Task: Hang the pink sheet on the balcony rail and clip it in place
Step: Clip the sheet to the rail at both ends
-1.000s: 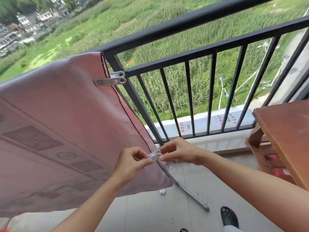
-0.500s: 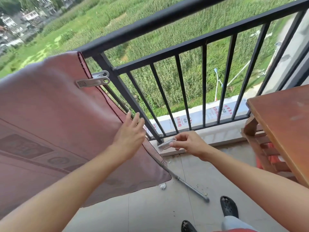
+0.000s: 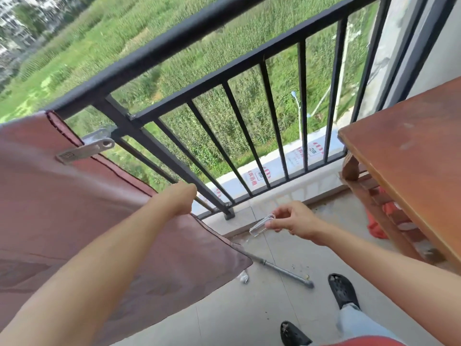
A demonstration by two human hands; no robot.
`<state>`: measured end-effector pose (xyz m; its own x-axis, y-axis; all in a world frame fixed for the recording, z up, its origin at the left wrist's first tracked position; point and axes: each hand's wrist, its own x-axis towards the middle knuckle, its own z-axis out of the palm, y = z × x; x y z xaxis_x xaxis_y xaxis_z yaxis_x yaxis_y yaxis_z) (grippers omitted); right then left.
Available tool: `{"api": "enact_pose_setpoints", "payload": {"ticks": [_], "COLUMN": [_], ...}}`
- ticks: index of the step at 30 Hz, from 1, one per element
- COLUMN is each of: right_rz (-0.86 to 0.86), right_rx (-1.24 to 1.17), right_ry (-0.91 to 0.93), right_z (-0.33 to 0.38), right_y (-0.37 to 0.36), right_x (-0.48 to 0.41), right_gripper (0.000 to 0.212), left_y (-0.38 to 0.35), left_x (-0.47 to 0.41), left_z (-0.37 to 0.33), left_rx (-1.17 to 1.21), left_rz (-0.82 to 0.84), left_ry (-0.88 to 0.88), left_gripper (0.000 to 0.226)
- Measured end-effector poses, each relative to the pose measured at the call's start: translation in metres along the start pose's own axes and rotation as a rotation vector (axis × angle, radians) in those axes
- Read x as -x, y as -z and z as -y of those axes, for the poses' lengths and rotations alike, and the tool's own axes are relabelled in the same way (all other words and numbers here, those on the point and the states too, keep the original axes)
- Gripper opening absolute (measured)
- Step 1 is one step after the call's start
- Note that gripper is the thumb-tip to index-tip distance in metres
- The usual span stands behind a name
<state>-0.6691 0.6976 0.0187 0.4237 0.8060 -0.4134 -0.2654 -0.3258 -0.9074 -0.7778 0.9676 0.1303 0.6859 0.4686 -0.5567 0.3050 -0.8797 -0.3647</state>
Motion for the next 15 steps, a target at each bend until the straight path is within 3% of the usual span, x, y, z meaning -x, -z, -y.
{"api": "enact_pose_setpoints", "payload": {"ticks": [3,6,7,11,15], "right_rz": [-0.062,-0.104,-0.109,-0.126,-0.240], "right_rx": [0.039,0.059,0.060,0.066,0.177], "right_ry": [-0.012,-0.028,-0.037,-0.058,-0.030], "right_z": [-0.013,-0.030,-0.035,-0.062,-0.085], "right_y": [0.001,-0.003,-0.005,-0.018,-0.034], "right_x": [-0.002,-0.004,-0.005,-0.010,-0.027], "right_gripper": [0.019,0.019,0.020,0.019,0.018], "left_y": [-0.010,-0.018,-0.021,-0.031,-0.050], "left_x": [-0.008,-0.009,-0.009,-0.006,-0.008], "left_z": [-0.007,-0.009,-0.009,-0.028,-0.030], "left_rx": [0.105,-0.021,-0.088,-0.180,-0.215], "left_rz": [0.068,0.218,0.236,0.126,0.055], "left_ry": [-0.020,0.019,0.034,-0.069,-0.153], "left_gripper": [0.024,0.063,0.066,0.006,0.025]}}
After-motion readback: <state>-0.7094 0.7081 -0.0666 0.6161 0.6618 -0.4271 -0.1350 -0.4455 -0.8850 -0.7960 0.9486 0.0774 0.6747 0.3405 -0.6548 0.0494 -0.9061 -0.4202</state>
